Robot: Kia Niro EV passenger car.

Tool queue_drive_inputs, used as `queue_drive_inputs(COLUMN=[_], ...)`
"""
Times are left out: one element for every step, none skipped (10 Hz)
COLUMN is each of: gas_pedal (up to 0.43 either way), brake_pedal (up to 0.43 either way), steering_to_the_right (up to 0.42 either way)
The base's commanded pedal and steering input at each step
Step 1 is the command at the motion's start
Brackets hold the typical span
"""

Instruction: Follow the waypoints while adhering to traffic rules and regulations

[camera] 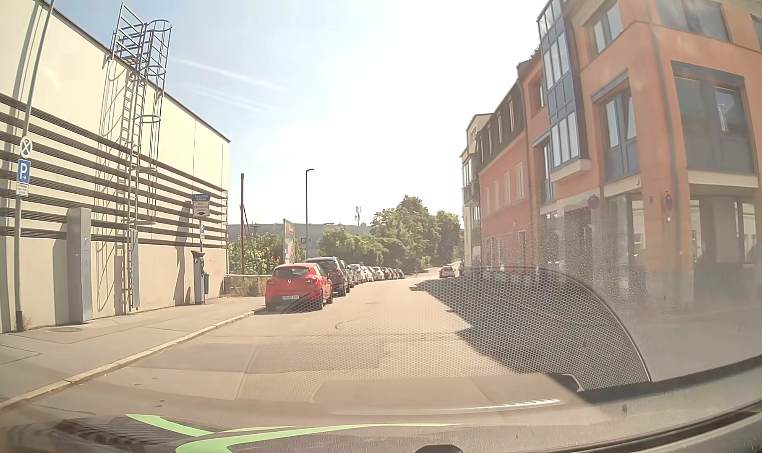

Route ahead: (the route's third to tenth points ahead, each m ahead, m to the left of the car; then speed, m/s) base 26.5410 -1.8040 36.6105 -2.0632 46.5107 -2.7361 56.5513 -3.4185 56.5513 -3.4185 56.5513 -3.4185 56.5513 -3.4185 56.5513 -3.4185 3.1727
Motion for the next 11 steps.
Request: queue_drive_inputs(gas_pedal=[0.067, 0.118, 0.169, 0.189, 0.228, 0.228, 0.240, 0.240, 0.248, 0.248, 0.248], brake_pedal=[0.000, 0.000, 0.000, 0.000, 0.000, 0.000, 0.000, 0.000, 0.000, 0.000, 0.000], steering_to_the_right=[0.013, 0.014, 0.015, 0.016, 0.017, 0.018, 0.019, 0.019, 0.019, 0.019, 0.019])
